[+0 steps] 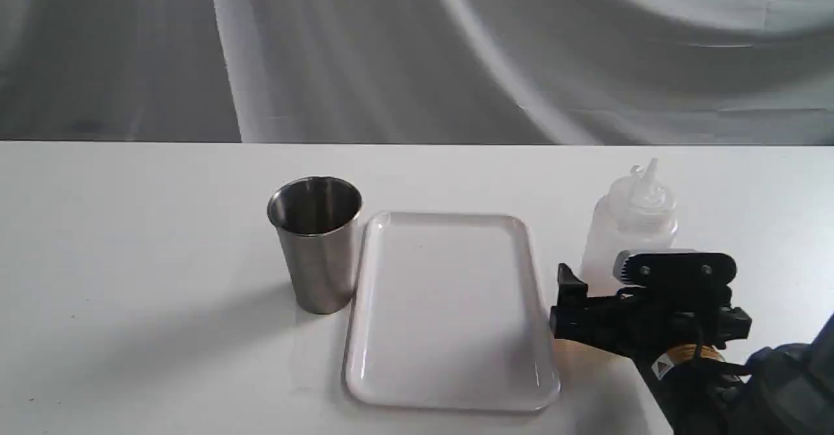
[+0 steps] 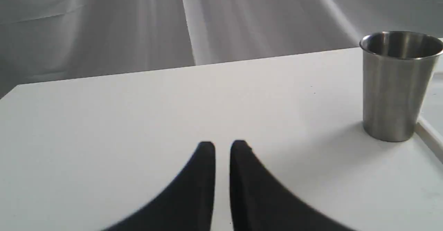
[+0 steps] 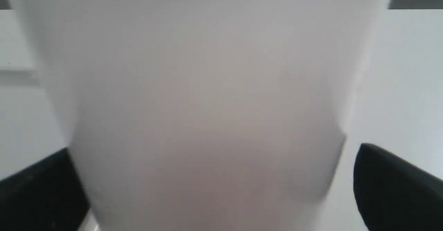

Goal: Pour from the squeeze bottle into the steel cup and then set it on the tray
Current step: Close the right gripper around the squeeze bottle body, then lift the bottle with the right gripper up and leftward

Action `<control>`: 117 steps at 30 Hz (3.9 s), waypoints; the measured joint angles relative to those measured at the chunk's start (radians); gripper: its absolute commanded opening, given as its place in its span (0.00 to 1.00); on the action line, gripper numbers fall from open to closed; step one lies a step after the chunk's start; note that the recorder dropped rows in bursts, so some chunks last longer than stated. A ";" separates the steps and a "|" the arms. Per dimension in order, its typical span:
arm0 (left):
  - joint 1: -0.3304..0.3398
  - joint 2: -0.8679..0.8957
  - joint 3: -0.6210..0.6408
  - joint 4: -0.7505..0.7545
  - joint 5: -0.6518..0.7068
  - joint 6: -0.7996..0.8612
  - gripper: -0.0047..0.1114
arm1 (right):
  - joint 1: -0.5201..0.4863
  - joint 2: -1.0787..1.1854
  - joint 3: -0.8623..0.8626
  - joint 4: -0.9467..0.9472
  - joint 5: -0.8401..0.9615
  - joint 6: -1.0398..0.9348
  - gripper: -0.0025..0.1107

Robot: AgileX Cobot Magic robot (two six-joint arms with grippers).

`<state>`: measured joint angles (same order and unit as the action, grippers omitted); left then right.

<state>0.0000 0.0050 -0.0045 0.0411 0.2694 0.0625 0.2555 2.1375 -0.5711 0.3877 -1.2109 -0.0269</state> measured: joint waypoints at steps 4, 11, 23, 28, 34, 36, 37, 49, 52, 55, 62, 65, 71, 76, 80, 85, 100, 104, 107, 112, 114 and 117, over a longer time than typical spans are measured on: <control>0.000 0.000 0.000 0.000 0.000 0.000 0.11 | -0.007 0.000 0.000 -0.002 0.000 0.000 0.95; 0.000 0.000 0.000 0.000 0.000 0.000 0.11 | -0.007 0.000 -0.030 -0.018 0.000 0.000 0.95; 0.000 0.000 0.000 0.000 0.000 0.000 0.11 | -0.007 0.000 -0.034 -0.030 0.000 -0.004 0.71; 0.000 0.000 0.000 0.000 0.000 0.000 0.11 | -0.007 0.000 -0.034 -0.030 0.000 -0.004 0.48; 0.000 0.000 0.000 0.000 0.000 0.000 0.11 | -0.007 0.000 -0.034 -0.030 0.000 -0.008 0.16; 0.000 0.000 0.000 0.000 0.000 0.000 0.11 | -0.007 0.000 -0.034 -0.030 0.000 -0.013 0.07; 0.000 0.000 0.000 0.000 0.000 0.000 0.11 | -0.007 0.000 -0.034 -0.030 0.000 -0.021 0.03; 0.000 0.000 0.000 0.000 0.000 0.000 0.11 | -0.005 -0.136 0.049 -0.023 0.033 -0.075 0.02; 0.000 0.000 0.000 0.000 0.000 0.000 0.11 | 0.007 -0.214 0.049 -0.028 0.031 -0.101 0.02; 0.000 0.000 0.000 0.000 0.000 0.000 0.11 | 0.014 -0.299 0.051 -0.052 0.034 -0.145 0.02; 0.000 0.000 0.000 0.000 0.000 0.000 0.11 | 0.014 -0.488 0.051 -0.097 0.173 -0.217 0.02; 0.000 0.000 0.000 0.000 0.000 0.000 0.11 | 0.025 -0.566 0.051 -0.104 0.248 -0.254 0.02; 0.000 0.000 0.000 0.000 0.000 0.000 0.11 | 0.086 -0.681 -0.014 -0.079 0.439 -0.361 0.02; 0.000 0.000 0.000 0.000 0.000 0.000 0.11 | 0.153 -0.727 -0.085 -0.018 0.536 -0.468 0.02; 0.000 0.000 0.000 0.000 0.000 0.000 0.11 | 0.204 -0.745 -0.145 0.165 0.609 -0.675 0.02; 0.000 0.000 0.000 0.000 0.000 0.000 0.11 | 0.262 -0.761 -0.245 0.526 0.639 -1.054 0.02; 0.000 0.000 0.000 0.000 0.000 0.000 0.11 | 0.271 -0.828 -0.429 0.147 0.904 -0.637 0.02; 0.000 0.000 0.000 0.000 0.000 0.000 0.11 | 0.241 -0.828 -0.490 -0.054 1.062 -0.348 0.02; 0.000 0.000 0.000 0.000 0.000 0.000 0.11 | 0.209 -0.828 -0.537 -0.214 1.190 -0.114 0.02; 0.000 0.000 0.000 0.000 0.000 0.000 0.11 | 0.191 -0.828 -0.590 -0.406 1.349 0.035 0.02; 0.000 0.000 0.000 0.000 0.000 0.000 0.11 | 0.190 -0.828 -0.592 -0.456 1.393 0.044 0.02; 0.000 0.000 0.000 0.000 0.000 0.000 0.11 | 0.190 -0.828 -0.592 -0.520 1.446 0.048 0.02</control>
<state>0.0000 0.0050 -0.0045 0.0411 0.2694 0.0625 0.4451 1.3093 -1.1633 -0.1321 0.2354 0.0206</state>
